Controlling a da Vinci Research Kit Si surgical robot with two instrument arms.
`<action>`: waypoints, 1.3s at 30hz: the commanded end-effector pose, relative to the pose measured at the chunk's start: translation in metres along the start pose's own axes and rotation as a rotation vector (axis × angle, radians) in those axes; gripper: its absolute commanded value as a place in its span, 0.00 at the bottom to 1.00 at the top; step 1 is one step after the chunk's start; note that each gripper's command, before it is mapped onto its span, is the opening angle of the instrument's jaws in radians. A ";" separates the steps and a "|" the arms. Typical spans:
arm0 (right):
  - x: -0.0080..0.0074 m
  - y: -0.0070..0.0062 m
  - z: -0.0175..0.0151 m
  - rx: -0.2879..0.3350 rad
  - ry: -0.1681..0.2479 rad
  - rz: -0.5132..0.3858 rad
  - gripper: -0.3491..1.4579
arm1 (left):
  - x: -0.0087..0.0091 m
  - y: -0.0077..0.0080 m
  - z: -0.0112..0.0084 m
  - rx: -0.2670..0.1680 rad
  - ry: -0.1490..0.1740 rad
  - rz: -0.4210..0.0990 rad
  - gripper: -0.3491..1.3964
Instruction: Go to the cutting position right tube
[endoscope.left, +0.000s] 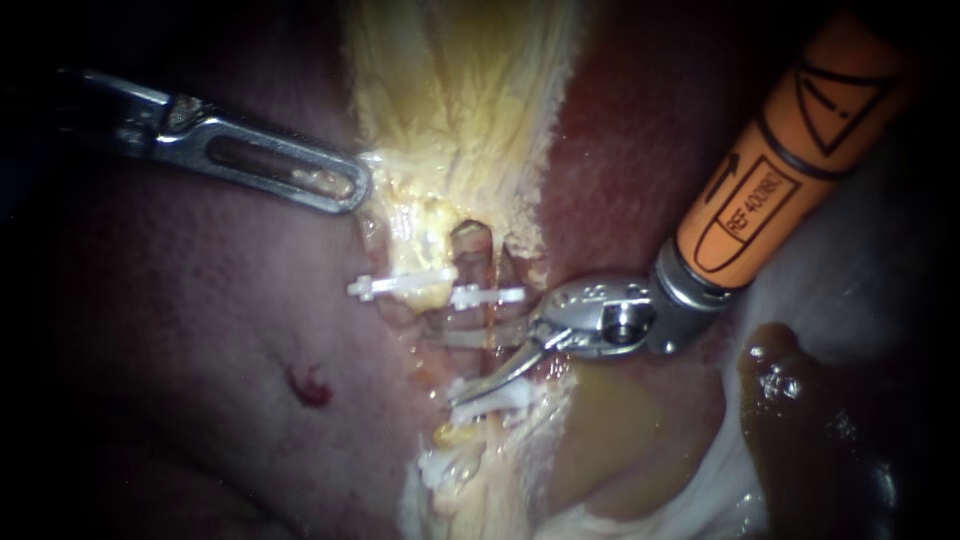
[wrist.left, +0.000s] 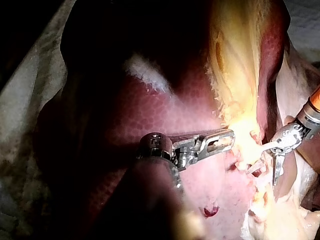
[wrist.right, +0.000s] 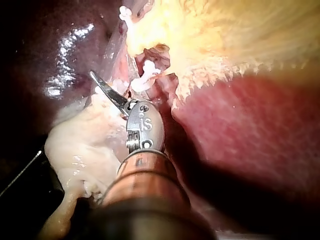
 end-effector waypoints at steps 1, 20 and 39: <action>0.0001 0.0001 0.0001 -0.002 0.012 0.001 0.91 | 0.0000 0.0000 0.0001 0.000 0.000 0.000 0.00; 0.0019 -0.0023 0.0003 -0.001 0.062 0.009 0.91 | 0.0000 0.0002 0.0000 0.000 0.000 0.000 0.00; 0.0033 -0.0035 0.0003 0.026 0.095 0.012 0.91 | -0.0001 0.0003 0.0001 0.000 0.000 0.000 0.00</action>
